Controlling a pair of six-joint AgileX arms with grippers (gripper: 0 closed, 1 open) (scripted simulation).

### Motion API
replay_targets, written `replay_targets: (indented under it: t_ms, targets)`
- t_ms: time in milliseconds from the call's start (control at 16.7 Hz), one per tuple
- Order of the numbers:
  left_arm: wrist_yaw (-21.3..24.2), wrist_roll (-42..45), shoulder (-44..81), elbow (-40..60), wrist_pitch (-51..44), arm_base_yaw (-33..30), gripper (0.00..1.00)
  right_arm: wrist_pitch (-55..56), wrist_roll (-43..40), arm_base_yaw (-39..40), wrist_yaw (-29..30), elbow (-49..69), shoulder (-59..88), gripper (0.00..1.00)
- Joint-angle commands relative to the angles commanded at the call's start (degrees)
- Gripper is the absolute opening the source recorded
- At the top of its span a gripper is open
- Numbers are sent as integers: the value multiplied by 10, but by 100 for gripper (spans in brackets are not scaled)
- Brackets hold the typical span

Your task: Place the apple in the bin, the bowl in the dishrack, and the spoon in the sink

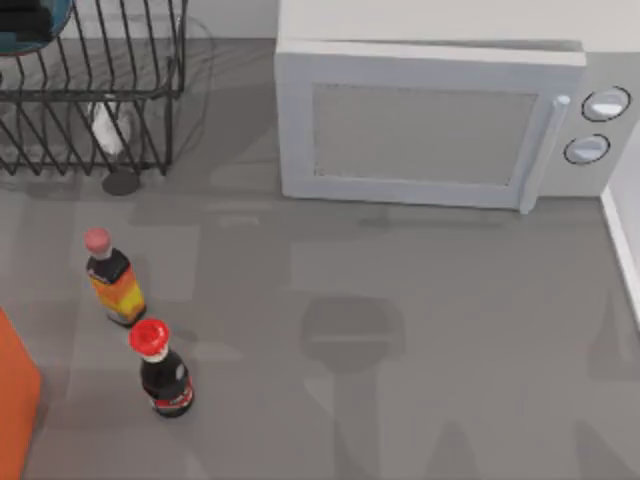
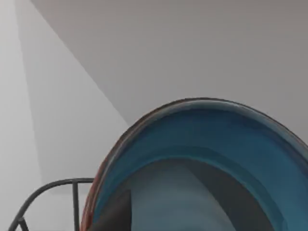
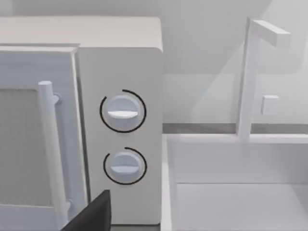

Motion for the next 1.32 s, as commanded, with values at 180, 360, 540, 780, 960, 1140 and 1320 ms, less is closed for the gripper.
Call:
replay_targets:
  t_ms: [180,360,540,780,960,1140,1320]
  targets:
    - [0,0,0,0,0,0,100,0,0,0,0,0,0,100]
    - [0,0,0,0,0,1,100,0,0,0,0,0,0,100]
    - [-1,2,-15,-12,-11,0,100,0,0,0,0,0,0,100]
    - [-9,5,-113,-74,-67,-4,100,0,0,0,0,0,0,100]
    - [-17,4,-248,-142,-128,-8,100,0,0,0,0,0,0,100]
    - [-27,-2,-432,-220,-198,-14,100,0,0,0,0,0,0,100]
    - [-37,-8,-632,-306,-275,-20,100,0,0,0,0,0,0,100]
